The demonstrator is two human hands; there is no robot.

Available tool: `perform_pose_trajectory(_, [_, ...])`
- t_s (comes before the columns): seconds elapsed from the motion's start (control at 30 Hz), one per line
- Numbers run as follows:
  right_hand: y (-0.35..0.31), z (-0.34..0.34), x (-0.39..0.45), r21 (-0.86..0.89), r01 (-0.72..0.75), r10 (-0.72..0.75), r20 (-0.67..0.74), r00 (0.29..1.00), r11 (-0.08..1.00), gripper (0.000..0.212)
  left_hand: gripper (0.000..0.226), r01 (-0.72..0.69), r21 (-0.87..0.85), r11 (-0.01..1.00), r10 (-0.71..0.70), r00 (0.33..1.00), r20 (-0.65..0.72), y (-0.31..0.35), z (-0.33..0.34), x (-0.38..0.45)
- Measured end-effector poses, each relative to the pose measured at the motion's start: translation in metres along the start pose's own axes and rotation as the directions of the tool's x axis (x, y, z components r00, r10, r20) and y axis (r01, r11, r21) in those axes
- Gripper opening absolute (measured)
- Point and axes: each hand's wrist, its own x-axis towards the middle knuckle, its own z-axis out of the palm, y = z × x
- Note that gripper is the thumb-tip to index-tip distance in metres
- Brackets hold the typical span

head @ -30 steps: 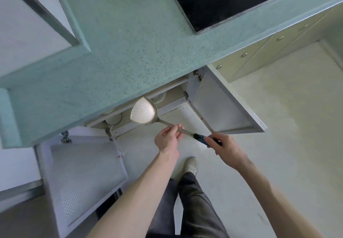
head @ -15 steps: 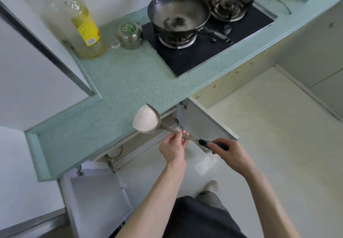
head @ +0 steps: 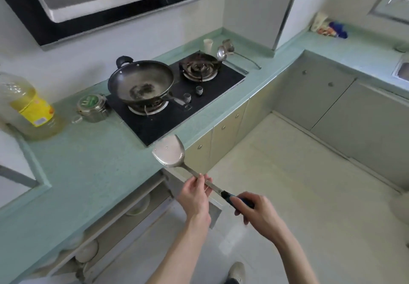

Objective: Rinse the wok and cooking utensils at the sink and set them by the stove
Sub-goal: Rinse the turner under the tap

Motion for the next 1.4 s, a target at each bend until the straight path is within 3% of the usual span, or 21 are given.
perform_pose_trajectory(0.23, [0.045, -0.099, 0.004, 0.108, -0.013, 0.017, -0.042, 0.999, 0.994, 0.034, 0.012, 0.014, 0.012, 1.0, -0.015, 0.988, 0.153, -0.053, 0.096, -0.033])
perform_pose_trajectory(0.47, [0.097, -0.155, -0.008, 0.223, -0.027, 0.071, -0.19, 0.979, 0.975, 0.029, 0.012, 0.079, 0.057, 0.995, -0.091, 0.959, 0.27, -0.1, 0.162, -0.063])
perform_pose_trajectory(0.8, [0.152, -0.227, 0.002, 0.357, -0.038, 0.188, -0.397, 0.898, 0.933, 0.028, 0.004, 0.142, 0.223, 0.964, -0.225, 0.883, 0.412, -0.161, 0.268, -0.073])
perform_pose_trajectory(1.4, [0.166, -0.473, 0.13, 0.496, -0.002, 0.331, -0.576, 0.748, 0.868, 0.025, 0.002, 0.181, 0.35, 0.919, -0.366, 0.721, 0.588, -0.215, 0.592, -0.061])
